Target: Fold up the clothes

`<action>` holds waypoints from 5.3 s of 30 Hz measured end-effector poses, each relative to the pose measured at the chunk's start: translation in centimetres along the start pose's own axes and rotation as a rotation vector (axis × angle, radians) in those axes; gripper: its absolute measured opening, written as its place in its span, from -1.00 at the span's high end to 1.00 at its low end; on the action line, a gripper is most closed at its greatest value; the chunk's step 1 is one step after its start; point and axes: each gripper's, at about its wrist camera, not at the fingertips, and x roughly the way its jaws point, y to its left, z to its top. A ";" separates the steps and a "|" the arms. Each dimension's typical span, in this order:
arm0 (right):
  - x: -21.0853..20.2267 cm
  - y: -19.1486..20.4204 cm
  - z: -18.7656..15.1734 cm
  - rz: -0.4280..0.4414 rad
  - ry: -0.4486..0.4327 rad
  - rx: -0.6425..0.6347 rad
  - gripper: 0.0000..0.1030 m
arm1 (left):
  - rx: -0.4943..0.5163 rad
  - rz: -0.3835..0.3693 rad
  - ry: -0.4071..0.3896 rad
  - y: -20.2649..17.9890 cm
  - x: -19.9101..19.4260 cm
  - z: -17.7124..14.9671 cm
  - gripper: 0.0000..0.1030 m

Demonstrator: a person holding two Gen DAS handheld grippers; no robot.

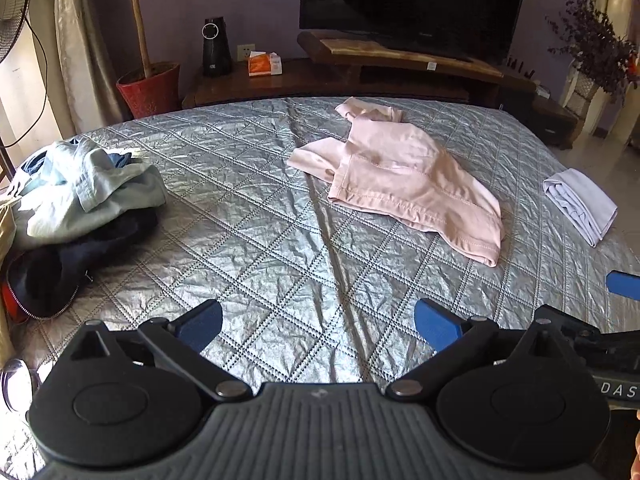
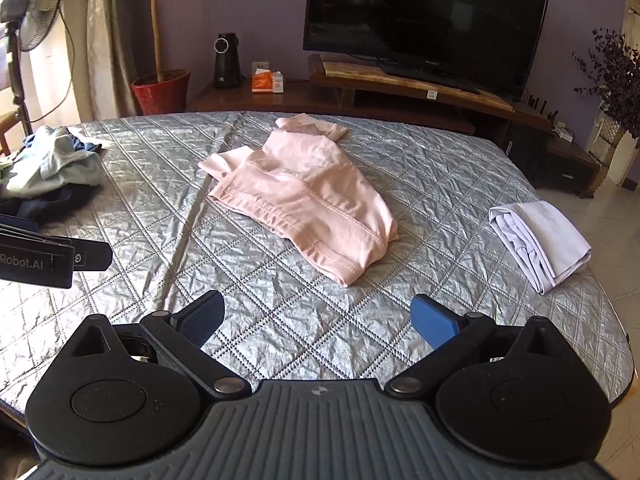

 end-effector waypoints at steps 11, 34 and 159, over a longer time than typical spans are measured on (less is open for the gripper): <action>7.8 0.2 3.2 -0.012 -0.023 -0.086 -0.90 | -0.097 0.022 0.062 3.0 4.5 3.1 -0.95; 19.5 9.3 4.6 0.051 -0.082 -0.661 0.76 | -0.092 0.065 -0.017 4.6 4.4 6.2 -0.65; 6.7 17.7 1.4 0.383 -0.138 -0.503 0.40 | -0.415 -0.006 -0.077 13.5 2.2 7.9 -0.88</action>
